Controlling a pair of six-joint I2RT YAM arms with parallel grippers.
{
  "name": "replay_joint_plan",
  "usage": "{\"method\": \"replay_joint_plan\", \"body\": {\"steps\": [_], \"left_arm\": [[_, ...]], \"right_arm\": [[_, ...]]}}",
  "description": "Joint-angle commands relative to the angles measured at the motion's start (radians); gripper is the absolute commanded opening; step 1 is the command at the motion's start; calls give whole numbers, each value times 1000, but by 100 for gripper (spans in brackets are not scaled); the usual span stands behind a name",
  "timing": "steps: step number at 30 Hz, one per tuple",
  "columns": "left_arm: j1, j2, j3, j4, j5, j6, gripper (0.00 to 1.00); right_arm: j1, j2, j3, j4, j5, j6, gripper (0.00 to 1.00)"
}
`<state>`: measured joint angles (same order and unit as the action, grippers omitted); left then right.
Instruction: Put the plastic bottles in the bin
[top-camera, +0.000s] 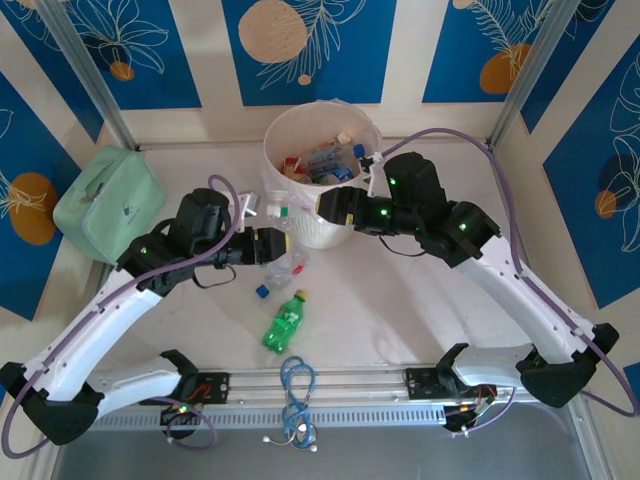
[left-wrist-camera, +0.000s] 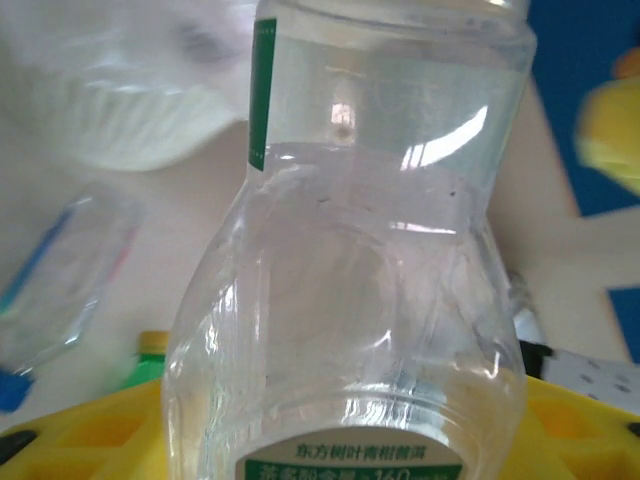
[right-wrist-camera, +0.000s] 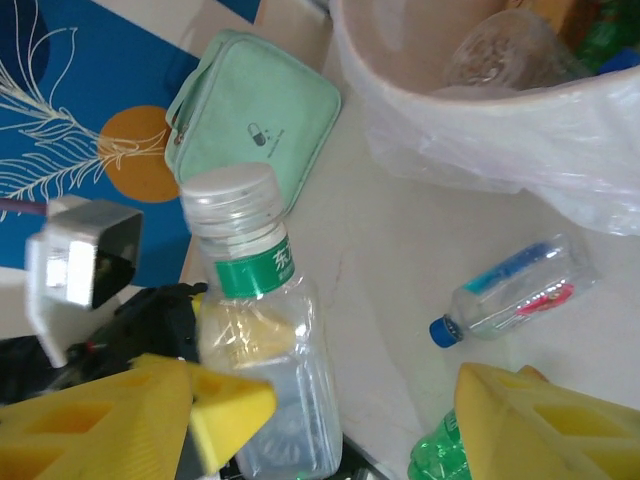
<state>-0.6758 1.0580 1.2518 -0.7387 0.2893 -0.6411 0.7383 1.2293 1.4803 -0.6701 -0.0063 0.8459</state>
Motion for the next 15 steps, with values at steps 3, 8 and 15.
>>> {"method": "replay_joint_plan", "body": {"steps": [3, 8, 15], "left_arm": [[-8, 30, 50, 59, 227, 97, 57], [-8, 20, 40, 118, 318, 86, 59], [-8, 17, 34, 124, 354, 93, 59]], "right_arm": [[13, 17, 51, 27, -36, -22, 71], [34, 44, 73, 33, -47, -39, 71], [59, 85, 101, 43, -49, -51, 68]]}}
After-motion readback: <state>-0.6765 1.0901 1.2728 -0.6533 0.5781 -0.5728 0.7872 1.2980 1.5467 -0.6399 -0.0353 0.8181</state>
